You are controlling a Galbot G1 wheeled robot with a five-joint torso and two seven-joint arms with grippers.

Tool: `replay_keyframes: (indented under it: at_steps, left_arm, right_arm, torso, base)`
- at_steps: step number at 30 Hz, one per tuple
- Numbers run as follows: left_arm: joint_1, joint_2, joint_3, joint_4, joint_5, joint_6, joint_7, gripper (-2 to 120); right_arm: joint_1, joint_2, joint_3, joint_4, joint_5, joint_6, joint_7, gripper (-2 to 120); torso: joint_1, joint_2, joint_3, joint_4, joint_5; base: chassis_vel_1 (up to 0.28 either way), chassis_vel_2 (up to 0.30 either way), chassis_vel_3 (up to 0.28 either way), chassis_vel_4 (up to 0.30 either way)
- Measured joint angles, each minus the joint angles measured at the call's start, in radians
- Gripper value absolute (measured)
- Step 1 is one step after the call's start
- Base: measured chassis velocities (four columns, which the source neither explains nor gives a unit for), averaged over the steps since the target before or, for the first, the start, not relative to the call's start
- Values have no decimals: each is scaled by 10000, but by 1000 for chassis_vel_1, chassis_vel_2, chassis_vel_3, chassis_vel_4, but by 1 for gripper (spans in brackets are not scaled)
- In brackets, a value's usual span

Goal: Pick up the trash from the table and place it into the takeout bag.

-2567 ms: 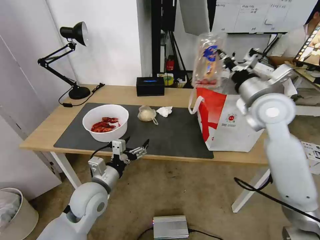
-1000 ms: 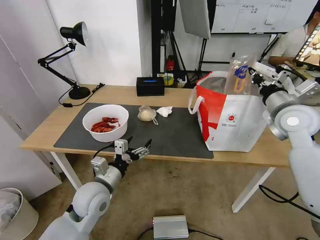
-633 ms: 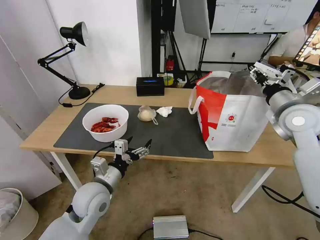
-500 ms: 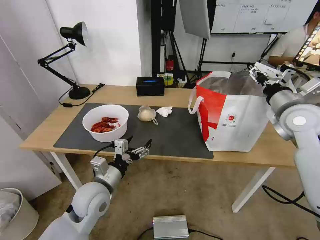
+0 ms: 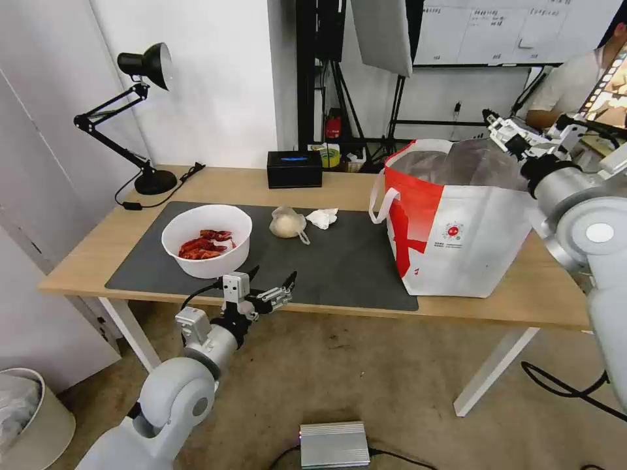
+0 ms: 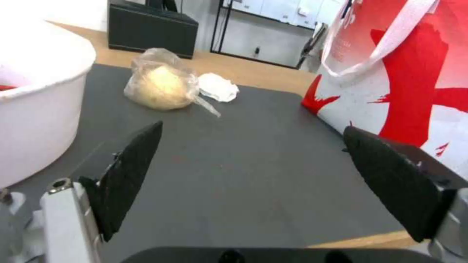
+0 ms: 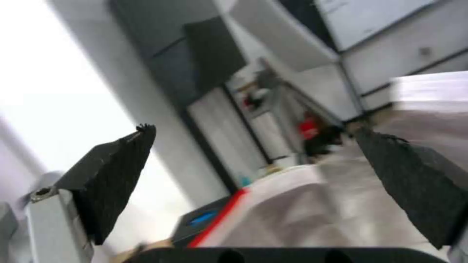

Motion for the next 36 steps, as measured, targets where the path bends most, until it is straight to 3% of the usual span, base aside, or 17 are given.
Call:
replay_keyframes:
  at_steps: [4,6,12,18,28,36]
  left_arm:
    - [23,7,-5,0,3,0,-2,100]
    - [33,36,-20,-3,6,0,-2,100]
    - [-2,71,-84,-35,6,2,3,100]
    - [-13,97,-265,-111,14,-7,52,100]
    - [69,165,-469,-11,117,-105,135,100]
    - [165,253,-611,110,370,-171,201,100]
  right_arm:
    - [-278,-123,22,318,64,-7,-578,100]
    - [-1005,-446,41,1189,92,-253,-1450,100]
    - [-1905,-831,-14,2251,-382,-495,-2085,100]
    - [-3154,-1159,-362,2957,-2576,-479,-2944,100]
    - [-6162,-615,-362,3458,-5361,424,-3456,100]
    - [-7273,-67,-482,3382,-6539,939,-3363,100]
  torso:
    - [0,0,0,1,-1]
    - [-1,0,0,-1,0]
    - [-1,0,-1,-1,-2]
    - [-1,1,0,1,0]
    - [-2,1,-1,-2,0]
    - [-2,1,0,-1,-1]
  base:
    - [0,0,0,0]
    - [0,0,0,0]
    - [0,0,0,0]
    - [0,0,0,0]
    - [0,0,0,0]
    - [0,0,0,0]
